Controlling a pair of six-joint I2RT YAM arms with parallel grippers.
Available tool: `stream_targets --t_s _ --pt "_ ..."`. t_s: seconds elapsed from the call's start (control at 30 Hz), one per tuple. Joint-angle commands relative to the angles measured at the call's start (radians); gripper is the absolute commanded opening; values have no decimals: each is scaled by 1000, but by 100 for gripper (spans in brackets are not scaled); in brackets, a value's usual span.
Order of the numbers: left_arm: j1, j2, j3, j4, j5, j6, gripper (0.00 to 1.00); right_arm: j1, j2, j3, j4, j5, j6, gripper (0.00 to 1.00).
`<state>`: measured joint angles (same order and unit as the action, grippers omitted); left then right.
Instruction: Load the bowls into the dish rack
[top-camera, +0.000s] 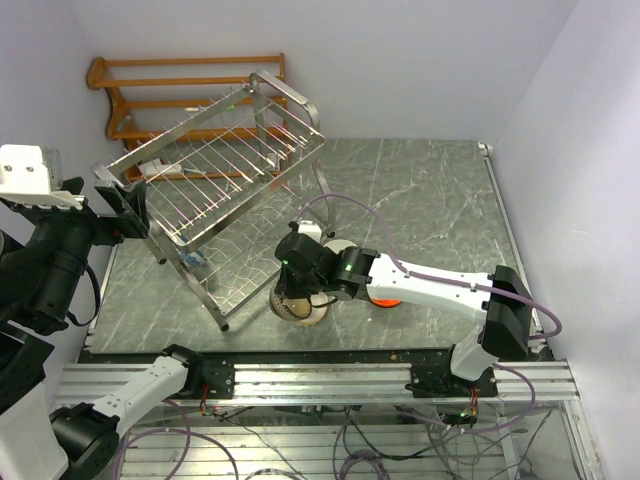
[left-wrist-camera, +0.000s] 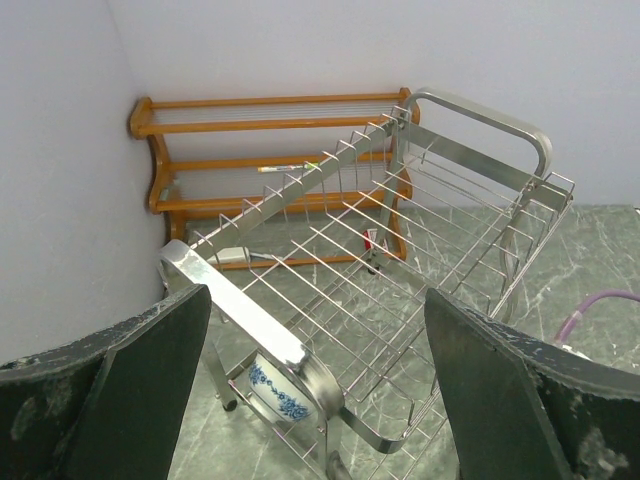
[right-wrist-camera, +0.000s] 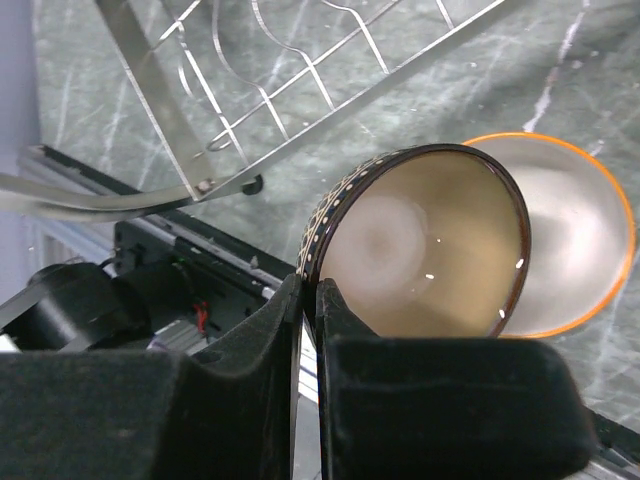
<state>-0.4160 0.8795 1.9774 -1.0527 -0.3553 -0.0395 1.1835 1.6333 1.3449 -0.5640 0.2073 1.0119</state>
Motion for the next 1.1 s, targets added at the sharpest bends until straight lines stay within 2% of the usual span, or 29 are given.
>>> stream_targets --t_s 0.0,0.23,0.67,1.07 --pt "-9 2 15 1 1 10 99 -2 -48 -11 117 -33 -13 0" --pt "-9 6 23 -3 -6 8 99 -14 -105 -113 329 -97 -10 0" --pt "-9 15 24 7 -11 1 99 -67 -115 -94 443 -175 -47 0" --pt "-9 27 47 10 -33 0 99 -181 3 -13 602 -382 -44 0"
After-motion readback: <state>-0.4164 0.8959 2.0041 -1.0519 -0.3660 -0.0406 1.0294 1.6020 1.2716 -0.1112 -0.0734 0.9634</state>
